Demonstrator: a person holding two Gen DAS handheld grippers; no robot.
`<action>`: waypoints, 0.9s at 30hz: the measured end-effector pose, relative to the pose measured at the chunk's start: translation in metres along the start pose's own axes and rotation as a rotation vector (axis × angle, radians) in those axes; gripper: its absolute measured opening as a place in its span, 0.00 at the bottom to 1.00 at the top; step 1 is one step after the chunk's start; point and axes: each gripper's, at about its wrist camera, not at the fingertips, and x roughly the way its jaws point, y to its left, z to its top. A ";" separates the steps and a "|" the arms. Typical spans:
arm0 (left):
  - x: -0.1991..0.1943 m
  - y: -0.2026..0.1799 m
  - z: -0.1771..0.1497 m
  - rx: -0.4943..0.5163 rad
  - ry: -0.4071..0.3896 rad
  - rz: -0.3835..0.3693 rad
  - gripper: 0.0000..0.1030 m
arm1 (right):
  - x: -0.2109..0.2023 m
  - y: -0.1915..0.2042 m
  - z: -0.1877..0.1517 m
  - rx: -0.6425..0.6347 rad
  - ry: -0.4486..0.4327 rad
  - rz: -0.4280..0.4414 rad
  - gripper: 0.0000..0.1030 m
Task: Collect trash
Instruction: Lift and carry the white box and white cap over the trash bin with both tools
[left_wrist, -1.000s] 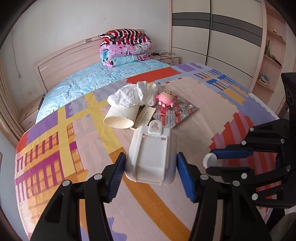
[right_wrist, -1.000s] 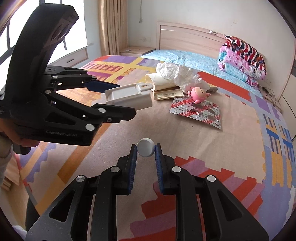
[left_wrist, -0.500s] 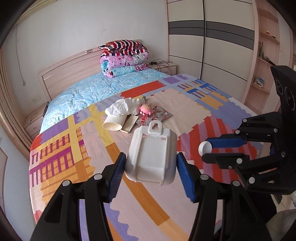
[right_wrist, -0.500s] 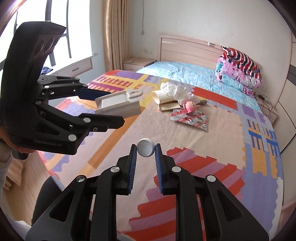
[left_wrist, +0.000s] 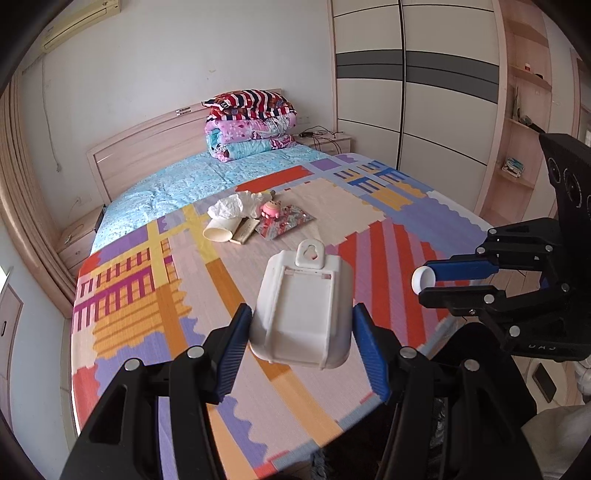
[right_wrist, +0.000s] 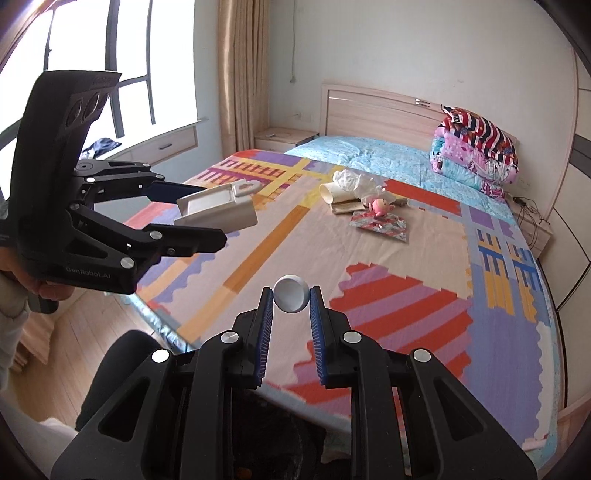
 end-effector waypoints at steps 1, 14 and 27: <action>-0.003 -0.004 -0.004 0.004 0.000 0.000 0.53 | -0.003 0.002 -0.005 -0.004 0.005 0.005 0.20; -0.028 -0.059 -0.065 0.028 0.034 -0.030 0.53 | -0.007 0.026 -0.070 -0.031 0.097 0.096 0.20; 0.017 -0.085 -0.141 -0.041 0.235 -0.122 0.53 | 0.037 0.038 -0.136 0.016 0.306 0.155 0.20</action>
